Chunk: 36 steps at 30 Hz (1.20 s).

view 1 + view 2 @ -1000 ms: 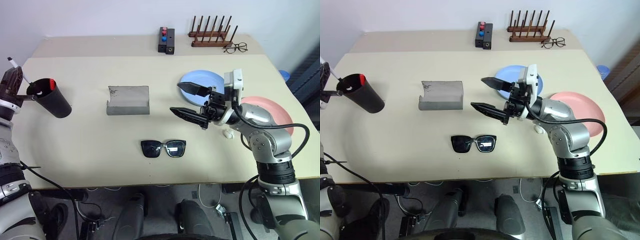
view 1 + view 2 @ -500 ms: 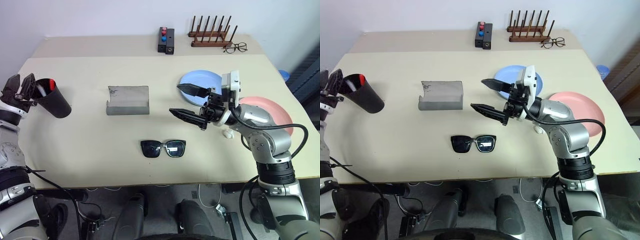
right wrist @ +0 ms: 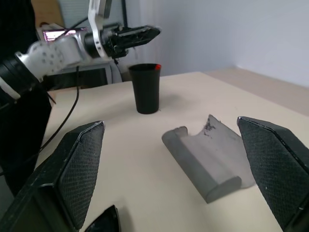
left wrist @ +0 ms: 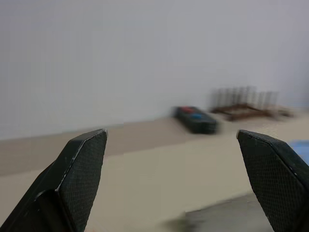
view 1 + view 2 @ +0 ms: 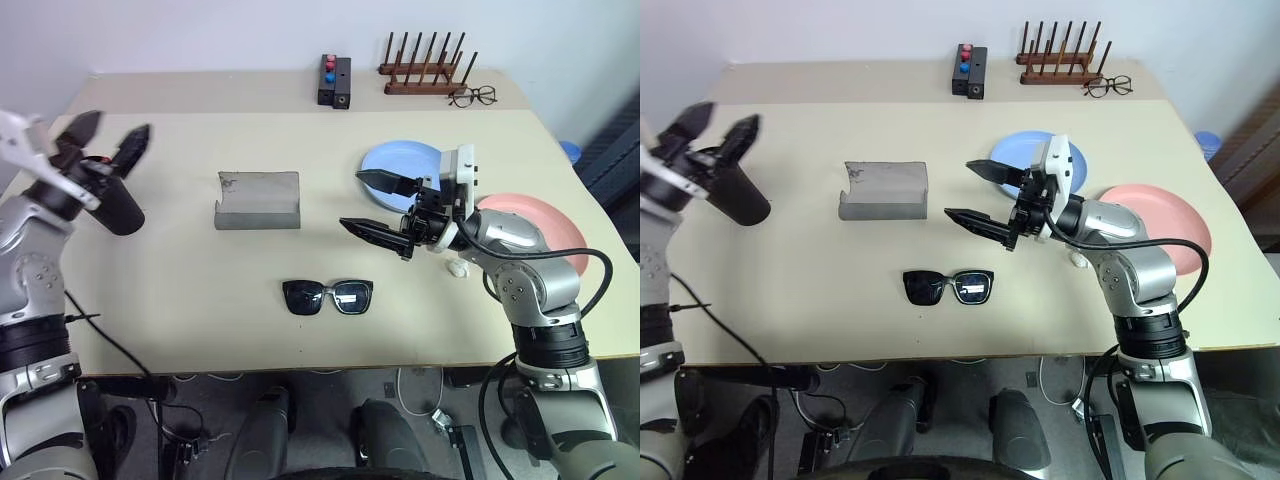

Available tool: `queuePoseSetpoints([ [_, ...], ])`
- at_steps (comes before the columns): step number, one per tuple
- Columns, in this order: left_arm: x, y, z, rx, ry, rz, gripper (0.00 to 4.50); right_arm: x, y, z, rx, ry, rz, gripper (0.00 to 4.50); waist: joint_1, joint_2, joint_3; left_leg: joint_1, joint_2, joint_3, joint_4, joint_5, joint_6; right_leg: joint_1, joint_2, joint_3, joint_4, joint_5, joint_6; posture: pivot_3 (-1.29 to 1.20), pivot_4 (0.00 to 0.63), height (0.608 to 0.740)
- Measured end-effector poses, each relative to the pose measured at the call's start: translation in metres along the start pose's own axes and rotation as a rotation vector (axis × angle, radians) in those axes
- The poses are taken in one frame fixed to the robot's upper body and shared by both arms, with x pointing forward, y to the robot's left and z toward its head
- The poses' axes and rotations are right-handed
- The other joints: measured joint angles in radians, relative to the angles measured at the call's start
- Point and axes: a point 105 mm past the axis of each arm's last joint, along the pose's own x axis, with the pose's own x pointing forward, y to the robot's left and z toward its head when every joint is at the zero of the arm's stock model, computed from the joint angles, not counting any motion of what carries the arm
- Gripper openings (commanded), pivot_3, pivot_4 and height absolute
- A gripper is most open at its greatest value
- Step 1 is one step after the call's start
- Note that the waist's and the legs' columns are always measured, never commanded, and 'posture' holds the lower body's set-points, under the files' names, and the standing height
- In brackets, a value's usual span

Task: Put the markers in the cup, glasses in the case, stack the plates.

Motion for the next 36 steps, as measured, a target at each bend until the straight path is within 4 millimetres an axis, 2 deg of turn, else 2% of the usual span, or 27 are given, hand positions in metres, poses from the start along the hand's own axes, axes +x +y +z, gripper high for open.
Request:
queuePoseSetpoints([
  [3, 0.019, -0.032, -0.025, 0.027, 0.149, -0.209, 4.44, -0.024, -0.016, -0.019, -0.003, 0.099, -0.046, 4.5, 0.0, 0.0, 0.0, 0.0, 0.0, 0.001, 0.0, 0.0, 0.0, 0.0, 0.001, 0.0, 0.0, 0.0, 0.0, 0.0, 0.15, 0.735],
  [5, 0.025, -0.041, -0.053, 0.022, 0.257, -0.28, 4.44, -0.037, -0.024, -0.03, 0.008, 0.14, -0.077, 4.5, -0.003, 0.001, 0.0, 0.001, 0.001, 0.002, 0.0, 0.0, 0.0, 0.0, 0.002, 0.0, 0.0, 0.0, 0.0, 0.0, 0.15, 0.735],
  [7, 0.035, -0.053, -0.078, -0.002, 0.32, -0.345, 4.44, -0.039, -0.026, -0.029, -0.003, 0.137, -0.09, 4.5, -0.008, 0.001, 0.0, 0.0, 0.001, 0.002, 0.0, 0.0, 0.0, -0.001, 0.004, 0.001, 0.001, 0.0, 0.0, 0.0, 0.15, 0.735],
  [9, 0.042, -0.062, -0.094, -0.026, 0.36, -0.398, 4.44, -0.038, -0.025, -0.026, -0.017, 0.129, -0.09, 4.5, -0.008, 0.001, 0.0, 0.0, 0.002, 0.002, 0.0, 0.0, 0.0, -0.001, 0.004, 0.001, 0.001, 0.0, 0.0, 0.0, 0.15, 0.735],
  [13, 0.045, -0.066, -0.108, -0.047, 0.438, -0.491, 4.44, -0.038, -0.018, -0.029, -0.022, 0.124, -0.101, 4.5, -0.005, 0.001, 0.0, -0.001, 0.001, 0.002, 0.0, 0.0, 0.0, -0.002, 0.004, 0.001, 0.001, 0.0, 0.0, 0.0, 0.15, 0.735],
  [17, 0.049, -0.081, -0.126, -0.062, 0.499, -0.585, 4.44, -0.038, -0.013, -0.029, -0.026, 0.12, -0.117, 4.5, 0.0, 0.001, 0.0, -0.001, 0.001, 0.002, 0.002, 0.0, 0.001, -0.001, 0.003, 0.001, 0.001, 0.0, 0.001, 0.0, 0.15, 0.735],
  [22, 0.046, -0.087, -0.144, 0.014, 0.597, -0.659, 4.44, -0.04, -0.013, -0.028, -0.034, 0.118, -0.141, 4.5, -0.002, 0.001, 0.0, -0.001, 0.001, 0.002, 0.001, 0.0, 0.001, -0.001, 0.003, 0.0, 0.001, 0.0, 0.001, 0.0, 0.15, 0.735],
  [25, 0.047, -0.084, -0.146, 0.05, 0.61, -0.662, 3.62, -0.041, -0.013, -0.03, -0.025, 0.123, -0.155, 4.5, -0.004, 0.001, 0.0, -0.001, 0.001, 0.002, 0.001, 0.0, 0.001, -0.001, 0.003, 0.0, 0.001, 0.0, 0.001, 0.0, 0.15, 0.735],
  [32, 0.047, -0.088, -0.15, 0.055, 0.618, -0.682, 0.1, -0.04, -0.014, -0.03, -0.026, 0.121, -0.164, 4.5, 0.001, 0.001, 0.0, -0.001, 0.001, 0.001, 0.002, 0.0, 0.001, 0.0, 0.003, 0.0, 0.001, 0.0, 0.001, 0.0, 0.15, 0.735],
  [36, 0.049, -0.087, -0.145, 0.06, 0.604, -0.689, 0.02, -0.04, -0.014, -0.03, -0.028, 0.121, -0.163, 4.5, -0.002, 0.001, 0.0, -0.001, 0.001, 0.001, 0.002, 0.0, 0.001, 0.0, 0.003, 0.0, 0.001, 0.0, 0.001, 0.0, 0.15, 0.735],
])
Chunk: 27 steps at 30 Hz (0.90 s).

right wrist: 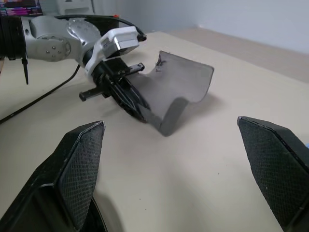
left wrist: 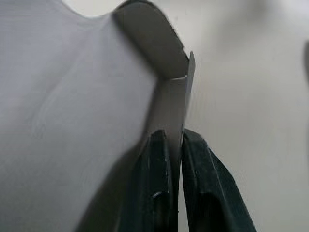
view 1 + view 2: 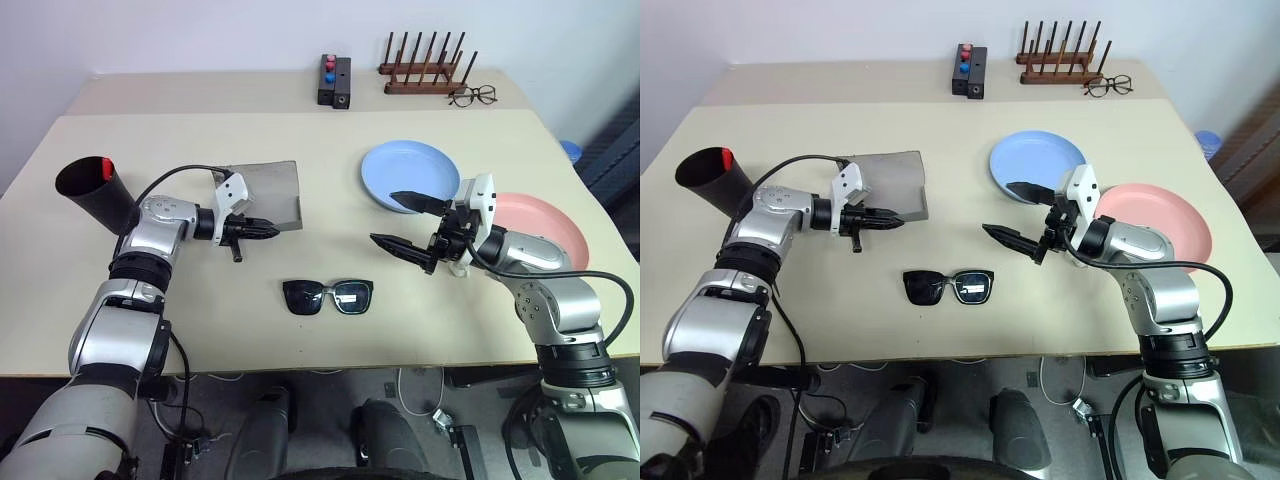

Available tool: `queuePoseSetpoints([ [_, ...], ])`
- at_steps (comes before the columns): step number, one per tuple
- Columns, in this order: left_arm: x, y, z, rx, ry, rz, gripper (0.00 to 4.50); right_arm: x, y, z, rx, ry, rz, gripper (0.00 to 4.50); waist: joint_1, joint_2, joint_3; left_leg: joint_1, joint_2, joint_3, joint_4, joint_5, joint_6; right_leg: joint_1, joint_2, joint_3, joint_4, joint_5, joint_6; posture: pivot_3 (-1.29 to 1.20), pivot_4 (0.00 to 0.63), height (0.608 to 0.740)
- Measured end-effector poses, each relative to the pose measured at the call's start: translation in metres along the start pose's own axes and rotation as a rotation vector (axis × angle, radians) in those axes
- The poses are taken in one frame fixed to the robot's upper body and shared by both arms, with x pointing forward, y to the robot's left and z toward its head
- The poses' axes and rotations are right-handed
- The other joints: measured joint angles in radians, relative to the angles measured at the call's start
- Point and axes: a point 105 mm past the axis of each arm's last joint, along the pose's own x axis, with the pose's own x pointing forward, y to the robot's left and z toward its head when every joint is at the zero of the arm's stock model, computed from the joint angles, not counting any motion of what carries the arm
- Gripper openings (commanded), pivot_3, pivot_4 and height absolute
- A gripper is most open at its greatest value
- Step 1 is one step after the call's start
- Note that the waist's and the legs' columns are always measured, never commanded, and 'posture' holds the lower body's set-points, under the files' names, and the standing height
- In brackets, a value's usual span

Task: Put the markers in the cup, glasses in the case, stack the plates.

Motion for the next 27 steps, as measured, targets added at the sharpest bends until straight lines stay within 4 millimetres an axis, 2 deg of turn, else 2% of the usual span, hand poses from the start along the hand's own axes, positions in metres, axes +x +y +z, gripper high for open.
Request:
queuePoseSetpoints([
  [4, -0.004, -0.008, 0.004, -0.042, 0.0, -0.076, 0.02, 0.003, 0.002, 0.001, -0.005, -0.006, 0.013, 4.5, -0.002, 0.0, 0.0, 0.0, 0.0, 0.0, 0.0, 0.0, 0.0, 0.0, 0.0, 0.0, 0.0, 0.0, 0.0, 0.0, 0.15, 0.735],
  [8, -0.026, -0.019, 0.014, -0.117, -0.007, -0.154, 0.02, 0.004, 0.002, 0.001, -0.006, -0.007, 0.019, 4.5, -0.008, 0.0, 0.0, -0.001, 0.001, 0.0, -0.001, 0.0, 0.0, -0.001, 0.001, 0.0, 0.0, 0.0, 0.0, 0.0, 0.15, 0.735],
  [10, -0.05, -0.032, 0.012, -0.116, 0.052, -0.204, 0.02, 0.007, 0.004, 0.002, -0.01, -0.009, 0.032, 4.5, -0.02, 0.0, 0.0, 0.0, 0.001, 0.0, -0.001, 0.0, 0.0, -0.001, 0.001, 0.001, 0.0, 0.0, 0.0, 0.0, 0.15, 0.735],
  [13, -0.081, -0.052, -0.002, -0.145, 0.187, -0.243, 0.02, 0.007, 0.003, 0.0, -0.008, -0.005, 0.032, 4.5, -0.03, 0.001, 0.0, 0.0, 0.001, 0.0, -0.002, 0.0, 0.0, -0.001, -0.001, 0.002, 0.0, 0.0, -0.001, 0.0, 0.15, 0.735],
  [18, -0.1, -0.086, -0.009, -0.18, 0.286, -0.338, 0.02, 0.01, 0.004, -0.002, -0.01, 0.0, 0.04, 4.5, -0.022, 0.001, 0.0, 0.0, 0.001, -0.001, -0.002, 0.0, 0.0, 0.0, -0.004, 0.001, -0.001, 0.0, -0.001, 0.0, 0.15, 0.735],
  [21, -0.101, -0.102, -0.013, -0.214, 0.302, -0.376, 0.02, 0.01, 0.004, -0.003, -0.008, 0.001, 0.04, 4.5, -0.018, 0.001, 0.0, 0.0, 0.001, -0.001, -0.002, 0.0, 0.0, 0.0, -0.004, 0.001, -0.001, 0.0, -0.001, 0.0, 0.15, 0.735],
  [27, -0.089, -0.126, -0.026, -0.277, 0.297, -0.385, 0.02, 0.009, 0.003, -0.005, -0.006, 0.001, 0.04, 4.5, -0.017, 0.001, 0.001, 0.0, 0.001, -0.001, -0.002, 0.0, 0.0, -0.001, -0.004, 0.002, -0.001, -0.001, -0.001, 0.0, 0.15, 0.735],
])
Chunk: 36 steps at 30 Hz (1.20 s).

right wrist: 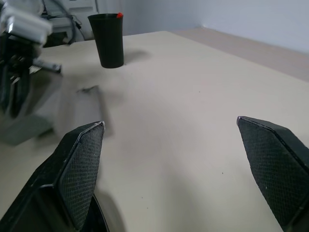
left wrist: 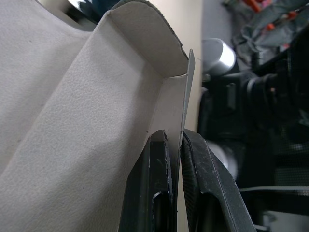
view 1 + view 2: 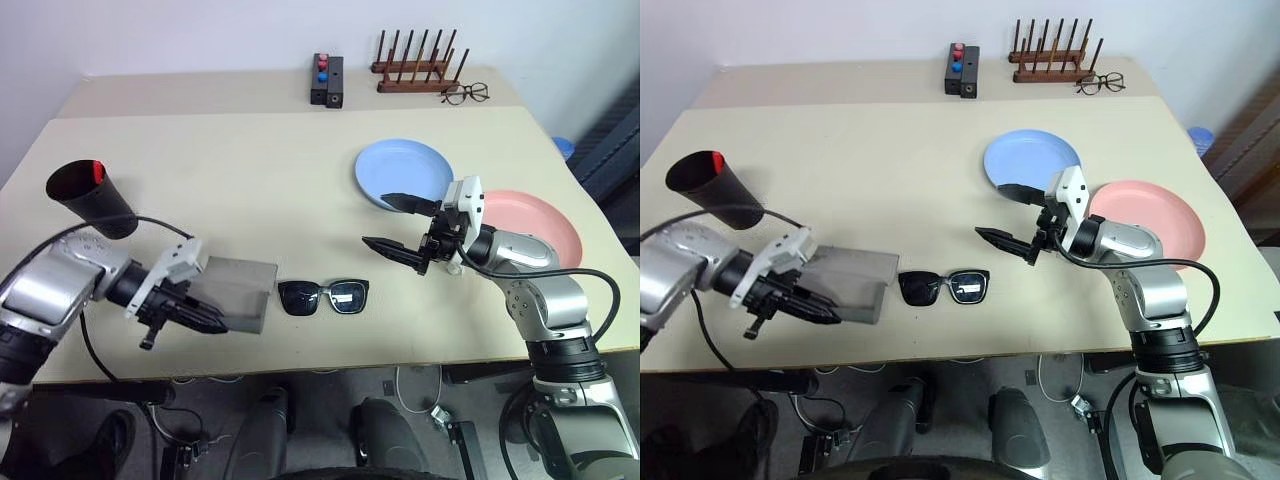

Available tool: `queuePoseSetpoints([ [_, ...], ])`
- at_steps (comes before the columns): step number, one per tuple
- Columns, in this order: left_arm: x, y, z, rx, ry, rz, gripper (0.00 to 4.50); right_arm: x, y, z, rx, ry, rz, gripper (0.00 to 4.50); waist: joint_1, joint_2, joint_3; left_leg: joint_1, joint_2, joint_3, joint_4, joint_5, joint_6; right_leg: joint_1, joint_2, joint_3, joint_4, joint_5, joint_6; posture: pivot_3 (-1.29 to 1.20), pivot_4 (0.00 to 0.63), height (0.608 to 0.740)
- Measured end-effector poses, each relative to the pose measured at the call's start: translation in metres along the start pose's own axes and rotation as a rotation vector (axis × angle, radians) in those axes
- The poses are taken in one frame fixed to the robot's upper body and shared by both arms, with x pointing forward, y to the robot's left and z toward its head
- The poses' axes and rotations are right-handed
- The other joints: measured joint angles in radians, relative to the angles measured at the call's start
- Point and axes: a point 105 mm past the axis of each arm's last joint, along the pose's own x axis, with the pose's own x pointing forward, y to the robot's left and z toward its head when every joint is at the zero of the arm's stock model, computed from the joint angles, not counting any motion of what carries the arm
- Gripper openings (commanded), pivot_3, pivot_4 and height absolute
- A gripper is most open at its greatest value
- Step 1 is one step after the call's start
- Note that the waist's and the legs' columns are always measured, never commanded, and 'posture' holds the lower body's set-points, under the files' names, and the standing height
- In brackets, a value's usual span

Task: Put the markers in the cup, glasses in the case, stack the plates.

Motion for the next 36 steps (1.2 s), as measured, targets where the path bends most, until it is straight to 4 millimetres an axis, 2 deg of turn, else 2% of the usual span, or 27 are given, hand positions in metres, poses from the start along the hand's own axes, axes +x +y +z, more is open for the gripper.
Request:
queuePoseSetpoints([
  [5, 0.017, 0.005, -0.006, -0.015, -0.031, 0.064, 0.02, 0.0, -0.001, -0.001, 0.003, 0.002, -0.003, 4.5, 0.014, 0.0, 0.0, 0.0, 0.0, 0.0, 0.0, 0.0, 0.0, 0.0, 0.0, 0.0, 0.0, 0.0, 0.0, 0.0, 0.15, 0.735],
  [16, 0.019, 0.008, -0.003, -0.014, -0.041, 0.11, 0.02, 0.0, -0.001, -0.001, -0.01, 0.0, -0.005, 4.5, 0.019, 0.0, 0.0, 0.001, 0.0, 0.0, 0.0, 0.0, 0.0, 0.0, -0.001, 0.001, 0.0, 0.0, -0.001, 0.0, 0.15, 0.735],
  [21, 0.017, 0.007, 0.001, -0.101, -0.082, 0.102, 2.11, 0.001, 0.0, -0.001, -0.008, -0.004, -0.004, 4.5, 0.019, 0.0, 0.0, 0.0, 0.0, 0.0, 0.0, 0.0, 0.0, 0.0, -0.001, 0.001, -0.001, 0.0, -0.001, 0.0, 0.15, 0.735],
  [25, 0.009, 0.005, 0.02, -0.097, -0.148, 0.086, 4.11, 0.001, 0.0, -0.001, -0.009, -0.002, -0.004, 4.5, 0.018, 0.0, 0.0, 0.0, 0.0, 0.0, 0.0, 0.0, 0.0, 0.0, -0.001, 0.001, -0.001, 0.0, -0.001, 0.0, 0.15, 0.735],
  [26, 0.006, 0.005, 0.026, -0.089, -0.167, 0.081, 4.48, 0.001, 0.0, -0.002, -0.009, -0.002, -0.004, 4.5, 0.018, 0.0, 0.0, 0.0, 0.0, 0.0, 0.0, 0.0, 0.0, 0.0, -0.001, 0.0, -0.001, 0.0, -0.001, 0.0, 0.15, 0.735],
  [29, 0.0, -0.001, 0.047, -0.049, -0.211, 0.038, 4.48, 0.0, -0.001, -0.002, -0.01, 0.002, -0.004, 4.5, 0.019, 0.0, 0.0, 0.0, 0.0, 0.0, 0.0, 0.0, 0.0, 0.0, 0.0, 0.0, -0.001, 0.0, 0.0, 0.0, 0.15, 0.735],
  [33, -0.011, -0.009, 0.097, 0.116, -0.277, -0.003, 4.48, -0.006, 0.002, -0.003, -0.024, 0.034, 0.034, 4.5, 0.023, 0.0, 0.0, 0.0, -0.001, 0.001, 0.001, 0.0, 0.0, 0.001, 0.0, -0.001, -0.002, 0.0, 0.0, 0.0, 0.15, 0.735],
  [34, -0.01, -0.01, 0.105, 0.147, -0.285, -0.013, 4.48, -0.011, 0.002, -0.004, -0.027, 0.05, 0.045, 4.5, 0.022, 0.0, 0.0, 0.0, -0.001, 0.001, 0.001, 0.0, 0.001, 0.001, 0.0, -0.001, -0.002, 0.0, 0.0, 0.0, 0.15, 0.735],
  [36, 0.006, -0.007, 0.118, 0.21, -0.292, -0.041, 4.48, -0.025, 0.005, -0.01, -0.013, 0.11, 0.075, 4.5, 0.025, 0.001, 0.0, 0.0, -0.002, 0.001, 0.001, -0.001, 0.001, 0.002, 0.0, -0.001, -0.002, 0.0, 0.001, 0.0, 0.15, 0.735],
])
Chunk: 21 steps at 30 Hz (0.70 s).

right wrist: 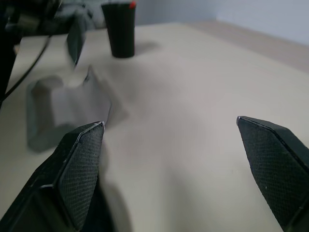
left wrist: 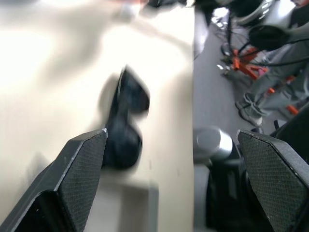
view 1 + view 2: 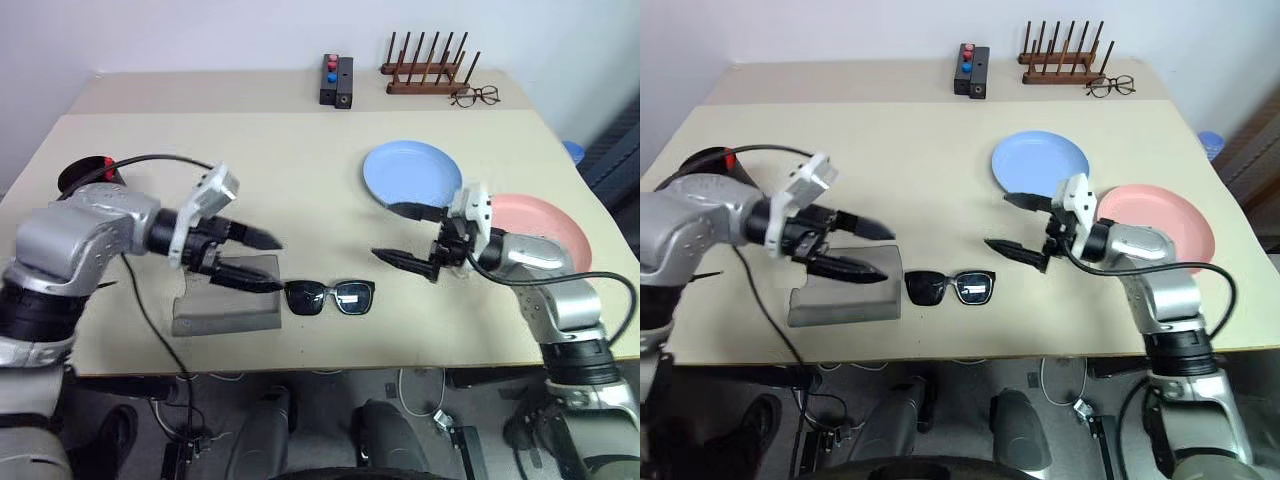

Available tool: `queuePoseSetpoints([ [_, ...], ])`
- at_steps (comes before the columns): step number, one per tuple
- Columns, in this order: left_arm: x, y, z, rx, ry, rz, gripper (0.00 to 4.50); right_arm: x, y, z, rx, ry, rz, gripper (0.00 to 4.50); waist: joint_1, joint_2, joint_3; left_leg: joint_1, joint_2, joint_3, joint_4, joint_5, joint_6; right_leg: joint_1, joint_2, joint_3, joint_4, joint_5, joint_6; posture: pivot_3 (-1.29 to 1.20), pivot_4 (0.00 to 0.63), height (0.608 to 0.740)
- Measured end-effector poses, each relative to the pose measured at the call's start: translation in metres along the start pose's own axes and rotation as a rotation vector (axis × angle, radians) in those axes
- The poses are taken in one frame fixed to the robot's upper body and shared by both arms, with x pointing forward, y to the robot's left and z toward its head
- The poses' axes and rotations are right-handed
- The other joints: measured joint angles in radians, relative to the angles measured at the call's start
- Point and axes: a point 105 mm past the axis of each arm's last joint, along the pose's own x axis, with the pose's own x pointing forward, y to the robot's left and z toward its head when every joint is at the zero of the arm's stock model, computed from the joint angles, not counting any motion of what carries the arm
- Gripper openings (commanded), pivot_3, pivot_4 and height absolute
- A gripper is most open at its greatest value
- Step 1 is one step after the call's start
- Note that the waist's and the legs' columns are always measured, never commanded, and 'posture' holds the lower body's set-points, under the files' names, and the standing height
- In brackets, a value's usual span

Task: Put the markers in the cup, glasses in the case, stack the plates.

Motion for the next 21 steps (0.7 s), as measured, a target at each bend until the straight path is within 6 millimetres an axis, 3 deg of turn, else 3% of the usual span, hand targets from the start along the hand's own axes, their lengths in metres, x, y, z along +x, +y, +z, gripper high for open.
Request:
queuePoseSetpoints([
  [4, 0.039, 0.022, -0.011, 0.04, 0.046, -0.014, 4.48, -0.019, 0.007, -0.005, 0.007, 0.059, 0.027, 4.5, -0.008, 0.0, 0.0, 0.0, 0.001, 0.001, 0.0, 0.0, 0.0, 0.0, 0.001, 0.001, 0.001, 0.0, 0.0, 0.0, 0.15, 0.735],
  [10, 0.075, 0.037, -0.023, 0.139, 0.142, -0.044, 4.48, -0.038, 0.005, 0.002, -0.03, 0.08, -0.038, 4.5, -0.004, 0.0, 0.0, 0.0, 0.0, 0.001, 0.001, 0.0, 0.0, 0.0, 0.002, 0.001, 0.001, 0.0, 0.0, 0.0, 0.15, 0.735],
  [20, 0.102, 0.037, -0.036, 0.162, 0.188, -0.09, 4.48, -0.039, 0.005, 0.003, -0.03, 0.067, -0.12, 4.5, -0.005, 0.0, 0.0, -0.001, 0.0, 0.0, 0.002, 0.0, 0.0, 0.0, 0.001, 0.001, 0.001, 0.0, 0.001, 0.0, 0.15, 0.735],
  [21, 0.104, 0.036, -0.039, 0.157, 0.196, -0.094, 4.25, -0.039, 0.005, 0.003, -0.03, 0.065, -0.125, 4.5, -0.005, 0.0, 0.0, -0.001, 0.0, 0.0, 0.002, 0.0, 0.001, 0.0, 0.001, 0.001, 0.001, 0.0, 0.001, 0.0, 0.15, 0.735],
])
